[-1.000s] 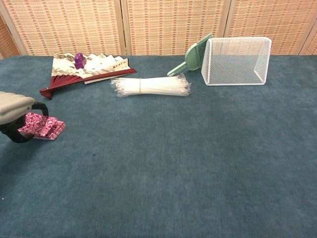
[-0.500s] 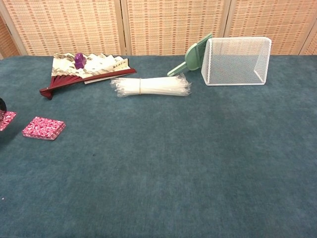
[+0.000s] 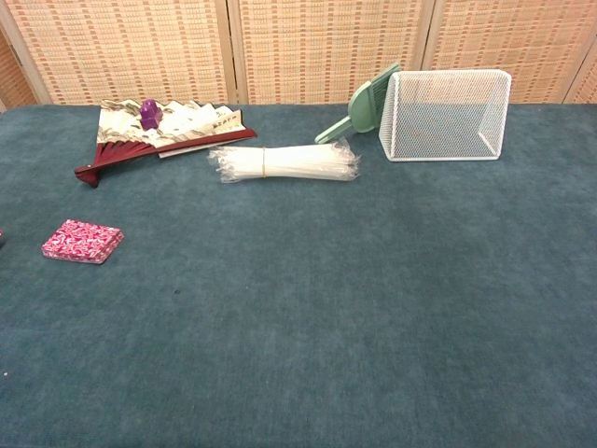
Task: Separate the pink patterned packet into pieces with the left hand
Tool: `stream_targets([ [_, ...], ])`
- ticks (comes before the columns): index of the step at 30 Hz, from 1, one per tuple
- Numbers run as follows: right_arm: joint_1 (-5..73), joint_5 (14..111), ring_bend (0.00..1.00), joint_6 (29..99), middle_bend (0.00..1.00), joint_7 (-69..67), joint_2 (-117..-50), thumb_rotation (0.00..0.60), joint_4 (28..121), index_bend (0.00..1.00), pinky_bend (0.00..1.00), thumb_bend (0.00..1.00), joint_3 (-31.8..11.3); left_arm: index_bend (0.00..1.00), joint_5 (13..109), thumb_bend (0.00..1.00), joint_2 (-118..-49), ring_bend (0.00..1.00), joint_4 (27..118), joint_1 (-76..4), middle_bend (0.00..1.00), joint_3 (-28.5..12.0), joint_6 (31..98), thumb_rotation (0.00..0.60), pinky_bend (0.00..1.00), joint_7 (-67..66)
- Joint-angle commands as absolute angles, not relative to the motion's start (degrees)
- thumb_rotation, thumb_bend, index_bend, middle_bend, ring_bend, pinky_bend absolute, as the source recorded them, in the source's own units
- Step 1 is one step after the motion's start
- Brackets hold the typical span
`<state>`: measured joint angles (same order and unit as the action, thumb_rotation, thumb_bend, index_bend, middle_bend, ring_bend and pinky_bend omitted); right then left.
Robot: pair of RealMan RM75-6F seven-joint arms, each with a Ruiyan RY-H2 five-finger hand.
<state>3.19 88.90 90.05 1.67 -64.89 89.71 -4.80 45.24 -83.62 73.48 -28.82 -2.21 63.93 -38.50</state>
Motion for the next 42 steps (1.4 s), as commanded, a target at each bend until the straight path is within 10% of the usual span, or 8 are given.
stream_targets([
  [1,3.17,88.91,0.58,90.13,0.55,1.61,-64.88,0.600,89.69,0.69,0.88,0.46,-4.82,0.25,45.22,0.40,-83.84,1.00,73.18,-28.67,1.00,-2.35,63.85,0.600,1.00,-38.86],
  [13,3.10,89.06,0.58,90.34,0.55,1.42,-64.88,0.600,89.59,0.69,0.88,0.47,-4.79,0.11,44.20,0.38,-82.51,1.00,75.91,-28.08,1.00,-2.86,64.22,0.600,1.00,-41.45],
  [42,3.22,89.35,0.58,89.98,0.55,1.26,-64.62,0.600,89.52,0.69,0.88,0.46,-4.48,0.12,55.22,0.37,-86.27,1.00,82.00,-32.50,1.00,-3.75,61.46,0.600,1.00,-39.08],
])
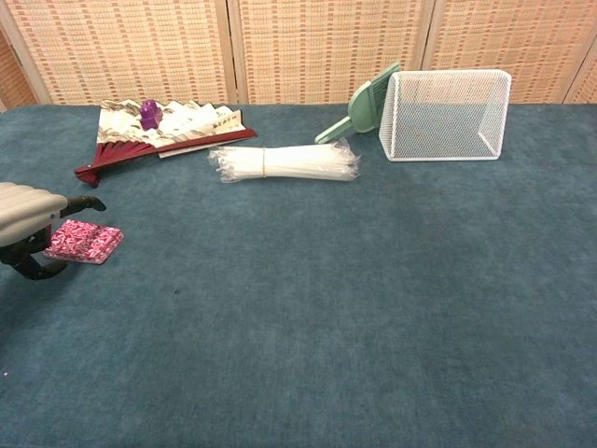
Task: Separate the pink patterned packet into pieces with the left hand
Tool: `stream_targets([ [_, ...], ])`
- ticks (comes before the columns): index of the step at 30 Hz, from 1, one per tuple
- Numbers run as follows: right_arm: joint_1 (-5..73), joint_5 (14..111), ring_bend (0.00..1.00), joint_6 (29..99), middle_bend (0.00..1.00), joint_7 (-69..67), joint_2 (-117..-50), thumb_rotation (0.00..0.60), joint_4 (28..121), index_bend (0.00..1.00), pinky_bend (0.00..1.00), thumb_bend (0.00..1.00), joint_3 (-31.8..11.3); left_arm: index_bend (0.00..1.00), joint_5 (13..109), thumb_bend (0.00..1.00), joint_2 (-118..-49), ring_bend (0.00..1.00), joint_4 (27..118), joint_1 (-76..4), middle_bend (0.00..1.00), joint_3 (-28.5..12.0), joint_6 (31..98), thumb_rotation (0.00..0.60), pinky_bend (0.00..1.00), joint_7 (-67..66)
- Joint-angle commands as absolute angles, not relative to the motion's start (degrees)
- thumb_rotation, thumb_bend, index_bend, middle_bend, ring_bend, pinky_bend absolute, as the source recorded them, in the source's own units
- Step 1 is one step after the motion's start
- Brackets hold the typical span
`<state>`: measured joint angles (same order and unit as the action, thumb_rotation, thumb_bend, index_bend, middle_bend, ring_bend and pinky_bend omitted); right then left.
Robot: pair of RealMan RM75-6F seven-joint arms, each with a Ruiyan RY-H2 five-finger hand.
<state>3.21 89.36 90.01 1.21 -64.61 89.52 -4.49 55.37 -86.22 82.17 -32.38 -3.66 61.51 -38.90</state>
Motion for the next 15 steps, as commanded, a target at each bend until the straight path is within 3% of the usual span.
stream_targets([
  [1,3.22,89.35,0.58,89.95,0.55,1.28,-64.63,0.600,89.53,0.69,0.88,0.46,-4.47,0.14,55.16,0.37,-86.27,1.00,81.88,-32.54,1.00,-3.77,61.53,0.600,1.00,-39.24],
  [7,3.25,89.38,0.58,89.89,0.55,1.42,-64.67,0.600,89.55,0.69,0.88,0.46,-4.41,0.21,54.92,0.37,-86.52,1.00,81.23,-32.53,1.00,-3.72,61.74,0.600,1.00,-39.60],
  [15,3.30,89.29,0.58,89.77,0.55,1.57,-64.68,0.600,89.58,0.69,0.88,0.46,-4.44,0.22,54.45,0.37,-87.22,1.00,80.25,-32.79,1.00,-3.93,61.15,0.600,1.00,-39.30],
])
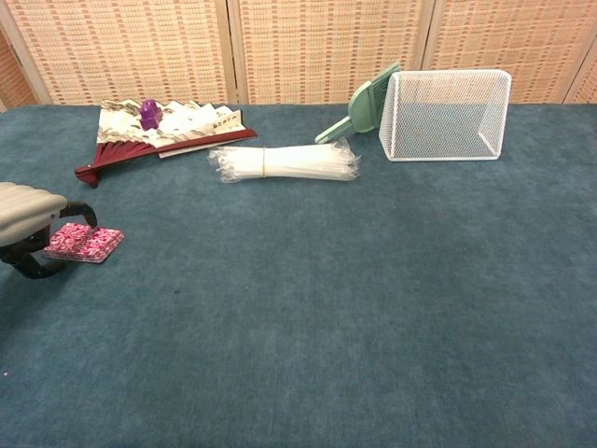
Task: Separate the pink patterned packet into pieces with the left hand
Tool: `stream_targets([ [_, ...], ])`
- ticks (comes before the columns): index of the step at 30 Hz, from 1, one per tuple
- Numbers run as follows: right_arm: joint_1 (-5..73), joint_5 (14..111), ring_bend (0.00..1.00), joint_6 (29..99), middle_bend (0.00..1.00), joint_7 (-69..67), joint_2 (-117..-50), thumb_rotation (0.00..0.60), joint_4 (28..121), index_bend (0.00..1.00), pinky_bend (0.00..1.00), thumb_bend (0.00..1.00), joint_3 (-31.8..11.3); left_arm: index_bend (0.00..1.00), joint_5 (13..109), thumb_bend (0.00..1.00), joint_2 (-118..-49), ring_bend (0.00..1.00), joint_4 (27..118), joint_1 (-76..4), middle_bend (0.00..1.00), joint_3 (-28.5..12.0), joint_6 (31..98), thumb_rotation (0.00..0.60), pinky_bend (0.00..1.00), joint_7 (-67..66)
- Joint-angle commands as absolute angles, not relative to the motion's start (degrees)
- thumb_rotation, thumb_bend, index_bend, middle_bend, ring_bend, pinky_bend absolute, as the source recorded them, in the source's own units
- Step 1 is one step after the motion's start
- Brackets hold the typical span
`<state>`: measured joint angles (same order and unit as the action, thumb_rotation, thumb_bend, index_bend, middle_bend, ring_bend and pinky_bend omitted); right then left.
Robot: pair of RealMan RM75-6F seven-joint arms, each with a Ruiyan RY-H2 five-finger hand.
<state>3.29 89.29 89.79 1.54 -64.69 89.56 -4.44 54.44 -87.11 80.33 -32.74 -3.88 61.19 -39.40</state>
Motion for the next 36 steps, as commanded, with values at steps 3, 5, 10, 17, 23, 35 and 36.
stream_targets([
  [3,3.29,89.31,0.58,89.79,0.55,1.55,-64.67,0.600,89.57,0.69,0.88,0.46,-4.42,0.21,54.50,0.36,-87.45,1.00,80.15,-32.86,1.00,-3.98,61.13,0.600,1.00,-39.19],
  [5,3.30,89.28,0.58,89.76,0.55,1.57,-64.67,0.600,89.57,0.69,0.88,0.46,-4.43,0.20,54.52,0.36,-87.57,1.00,80.18,-32.89,1.00,-4.01,61.13,0.600,1.00,-39.10],
  [10,3.32,89.27,0.58,89.67,0.55,1.58,-64.62,0.600,89.57,0.69,0.88,0.46,-4.38,0.18,54.47,0.36,-87.66,1.00,80.36,-32.97,1.00,-4.05,61.11,0.600,1.00,-39.12],
  [17,3.35,89.19,0.58,89.56,0.55,1.61,-64.59,0.600,89.64,0.69,0.88,0.46,-4.39,0.18,54.51,0.36,-88.10,1.00,79.75,-33.34,1.00,-4.27,60.87,0.600,1.00,-39.05],
  [23,3.35,89.10,0.58,89.53,0.55,1.60,-64.53,0.600,89.70,0.69,0.88,0.46,-4.40,0.21,54.35,0.36,-88.43,1.00,79.44,-33.71,1.00,-4.41,60.45,0.600,1.00,-39.08],
  [35,3.36,89.18,0.58,89.56,0.55,1.50,-64.53,0.600,89.65,0.69,0.88,0.46,-4.37,0.41,54.33,0.36,-88.48,1.00,79.50,-33.89,1.00,-4.55,60.80,0.600,1.00,-39.13],
  [36,3.37,89.19,0.58,89.53,0.55,1.51,-64.54,0.600,89.65,0.69,0.88,0.46,-4.36,0.42,54.40,0.36,-88.46,1.00,79.53,-33.86,1.00,-4.53,60.89,0.600,1.00,-39.08],
])
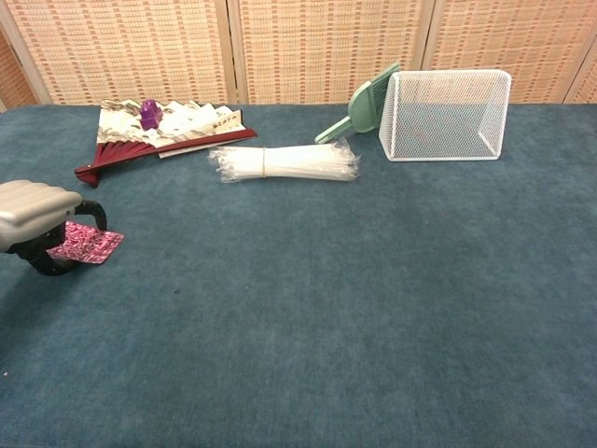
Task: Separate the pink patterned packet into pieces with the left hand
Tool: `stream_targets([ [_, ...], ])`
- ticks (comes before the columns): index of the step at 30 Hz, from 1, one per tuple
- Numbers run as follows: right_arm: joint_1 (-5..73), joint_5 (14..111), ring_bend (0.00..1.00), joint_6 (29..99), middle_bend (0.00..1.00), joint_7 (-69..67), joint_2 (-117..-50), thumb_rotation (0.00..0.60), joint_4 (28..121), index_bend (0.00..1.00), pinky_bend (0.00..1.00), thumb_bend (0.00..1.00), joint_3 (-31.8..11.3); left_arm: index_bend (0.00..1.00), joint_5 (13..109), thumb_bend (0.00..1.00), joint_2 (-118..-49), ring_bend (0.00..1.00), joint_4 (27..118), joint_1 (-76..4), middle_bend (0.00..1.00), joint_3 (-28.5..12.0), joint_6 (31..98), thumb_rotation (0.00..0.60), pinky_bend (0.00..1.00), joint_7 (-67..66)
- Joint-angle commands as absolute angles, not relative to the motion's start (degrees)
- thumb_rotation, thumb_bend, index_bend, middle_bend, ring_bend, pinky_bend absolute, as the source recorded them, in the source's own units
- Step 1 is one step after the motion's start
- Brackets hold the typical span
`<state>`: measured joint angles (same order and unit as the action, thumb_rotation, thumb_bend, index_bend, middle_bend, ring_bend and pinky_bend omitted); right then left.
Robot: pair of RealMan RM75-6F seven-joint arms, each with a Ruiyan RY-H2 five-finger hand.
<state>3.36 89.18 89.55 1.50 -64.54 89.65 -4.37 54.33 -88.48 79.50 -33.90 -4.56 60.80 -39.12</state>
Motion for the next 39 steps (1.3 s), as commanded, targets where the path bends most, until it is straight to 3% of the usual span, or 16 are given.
stream_targets([
  [1,3.37,89.19,0.58,89.52,0.55,1.52,-64.54,0.600,89.66,0.69,0.88,0.46,-4.36,0.43,54.49,0.36,-88.42,1.00,79.58,-33.80,1.00,-4.49,61.00,0.600,1.00,-39.05],
  [16,3.42,89.17,0.58,89.42,0.55,1.75,-64.63,0.600,89.65,0.69,0.88,0.47,-4.32,0.48,55.66,0.35,-86.85,1.00,81.43,-31.79,1.00,-3.32,64.68,0.600,1.00,-39.90],
  [32,3.62,89.03,0.58,88.90,0.55,2.59,-64.96,0.600,89.73,0.69,0.88,0.46,-4.21,0.50,60.05,0.35,-79.43,1.00,87.84,-21.29,1.00,2.21,75.70,0.600,1.00,-37.20],
  [39,3.78,88.87,0.58,88.45,0.55,3.01,-65.05,0.600,89.81,0.69,0.88,0.47,-4.14,0.50,61.20,0.35,-79.38,1.00,87.74,-18.75,1.00,3.24,77.06,0.600,1.00,-37.40],
])
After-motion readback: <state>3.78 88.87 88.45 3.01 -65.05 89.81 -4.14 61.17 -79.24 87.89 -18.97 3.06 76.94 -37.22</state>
